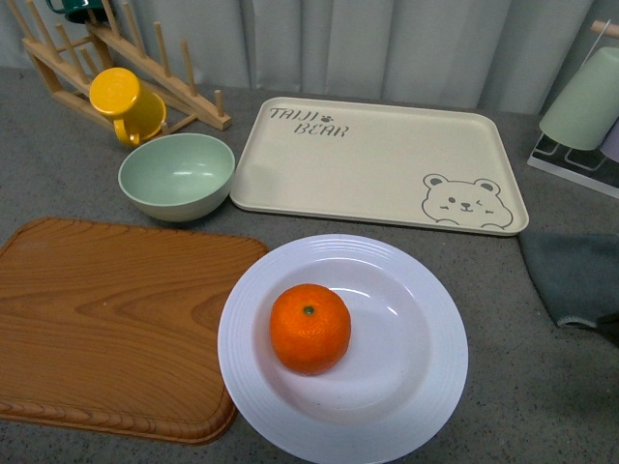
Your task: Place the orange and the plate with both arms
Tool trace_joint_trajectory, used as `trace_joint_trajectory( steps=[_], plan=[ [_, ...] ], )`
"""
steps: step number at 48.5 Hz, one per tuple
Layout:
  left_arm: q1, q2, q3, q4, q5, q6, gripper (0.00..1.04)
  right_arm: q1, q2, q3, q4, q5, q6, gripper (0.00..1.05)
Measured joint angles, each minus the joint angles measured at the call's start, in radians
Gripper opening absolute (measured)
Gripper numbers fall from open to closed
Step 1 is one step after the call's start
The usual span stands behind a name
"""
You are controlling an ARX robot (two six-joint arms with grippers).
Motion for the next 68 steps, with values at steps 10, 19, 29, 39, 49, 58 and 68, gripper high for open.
trace_joint_trajectory(
  steps=[10, 19, 29, 39, 49, 58, 68],
  plan=[
    [0.000, 0.000, 0.000, 0.000, 0.000, 0.000, 0.98, 0.053, 0.309, 0.129, 0.040, -0.188, 0.163, 0.96],
    [0.000, 0.000, 0.000, 0.000, 0.000, 0.000, 0.98, 0.091, 0.417, 0.208, 0.122, -0.318, 0.286, 0.96],
    [0.000, 0.000, 0.000, 0.000, 0.000, 0.000, 0.98, 0.150, 0.512, 0.266, 0.178, -0.406, 0.369, 0.96],
    [0.000, 0.000, 0.000, 0.000, 0.000, 0.000, 0.98, 0.172, 0.575, 0.293, 0.222, -0.456, 0.402, 0.96],
    [0.000, 0.000, 0.000, 0.000, 0.000, 0.000, 0.98, 0.195, 0.609, 0.319, 0.238, -0.460, 0.422, 0.96],
    [0.000, 0.000, 0.000, 0.000, 0.000, 0.000, 0.98, 0.197, 0.620, 0.336, 0.205, -0.451, 0.418, 0.86],
    [0.000, 0.000, 0.000, 0.000, 0.000, 0.000, 0.98, 0.196, 0.639, 0.336, 0.201, -0.439, 0.422, 0.54]
  ],
)
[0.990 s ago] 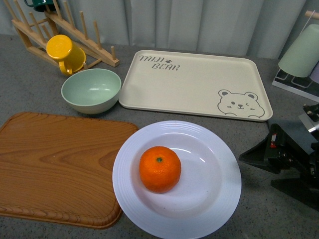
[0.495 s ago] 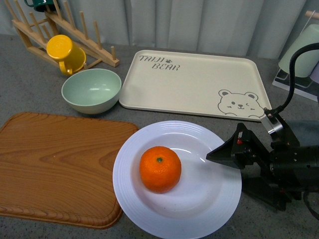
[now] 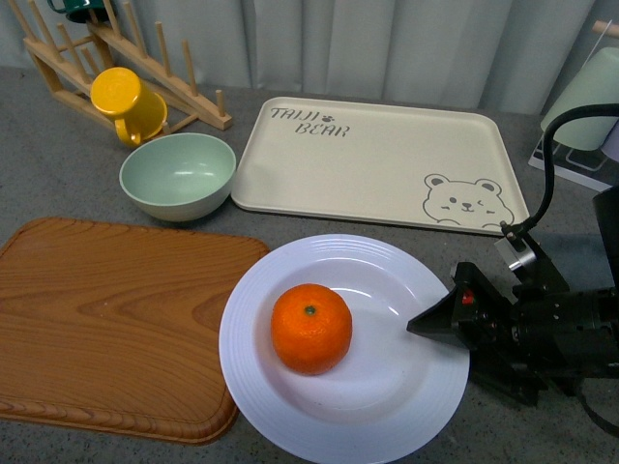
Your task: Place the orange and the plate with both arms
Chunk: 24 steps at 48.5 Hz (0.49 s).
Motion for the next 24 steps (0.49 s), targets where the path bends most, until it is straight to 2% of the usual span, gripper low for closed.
trace_joint_trajectory(
  steps=[2, 9, 12, 17, 24],
  plan=[
    [0.000, 0.000, 0.000, 0.000, 0.000, 0.000, 0.98, 0.000, 0.003, 0.000, -0.005, 0.000, 0.000, 0.48],
    [0.000, 0.000, 0.000, 0.000, 0.000, 0.000, 0.98, 0.000, 0.014, 0.000, -0.016, -0.013, -0.010, 0.17],
    [0.000, 0.000, 0.000, 0.000, 0.000, 0.000, 0.98, -0.003, 0.013, 0.001, -0.012, -0.052, -0.009, 0.10],
    [0.000, 0.000, 0.000, 0.000, 0.000, 0.000, 0.98, -0.010, 0.006, 0.004, -0.004, -0.093, -0.003, 0.04],
    [0.000, 0.000, 0.000, 0.000, 0.000, 0.000, 0.98, -0.010, 0.000, -0.001, 0.007, -0.099, 0.001, 0.04]
  ],
)
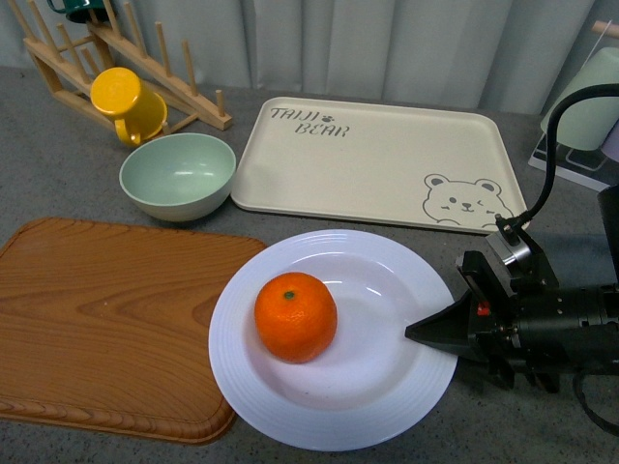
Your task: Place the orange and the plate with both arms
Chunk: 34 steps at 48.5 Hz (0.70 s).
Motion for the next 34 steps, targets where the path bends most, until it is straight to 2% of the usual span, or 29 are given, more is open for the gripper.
trace_joint_trajectory(
  steps=[17, 34],
  plan=[
    [0.000, 0.000, 0.000, 0.000, 0.000, 0.000, 0.98, -0.013, -0.066, -0.058, 0.100, -0.014, 0.055, 0.04],
    [0.000, 0.000, 0.000, 0.000, 0.000, 0.000, 0.98, -0.036, -0.133, -0.028, 0.208, -0.086, 0.185, 0.04]
  ],
)
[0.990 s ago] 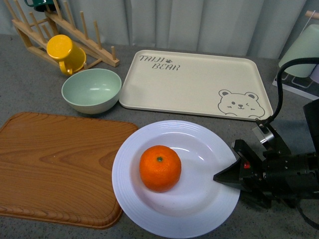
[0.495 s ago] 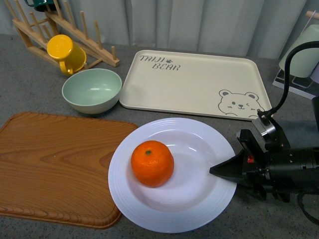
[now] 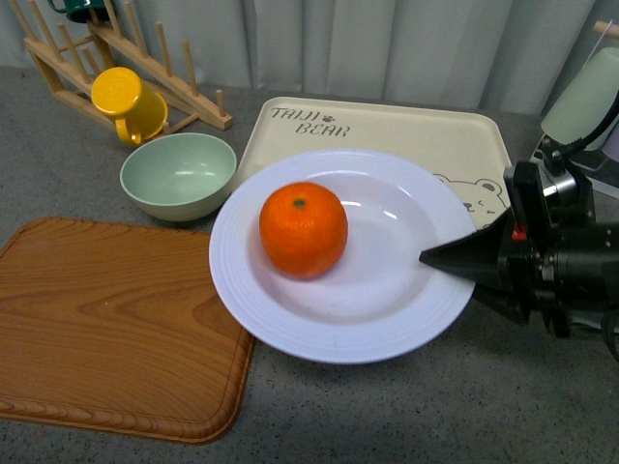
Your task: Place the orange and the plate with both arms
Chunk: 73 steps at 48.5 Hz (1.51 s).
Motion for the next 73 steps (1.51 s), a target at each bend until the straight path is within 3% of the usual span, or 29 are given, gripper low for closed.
trace_joint_trajectory(
  steps=[11, 43, 64, 73],
  plan=[
    [0.000, 0.000, 0.000, 0.000, 0.000, 0.000, 0.98, -0.013, 0.044, 0.145, 0.002, 0.004, 0.043, 0.04],
    [0.000, 0.000, 0.000, 0.000, 0.000, 0.000, 0.98, 0.021, 0.479, 0.830, -0.242, 0.094, 0.098, 0.04],
    [0.000, 0.000, 0.000, 0.000, 0.000, 0.000, 0.98, -0.007, 0.610, 1.057, -0.450, 0.120, 0.051, 0.04],
    [0.000, 0.000, 0.000, 0.000, 0.000, 0.000, 0.98, -0.016, 0.618, 1.060, -0.464, 0.134, 0.016, 0.39]
  ],
)
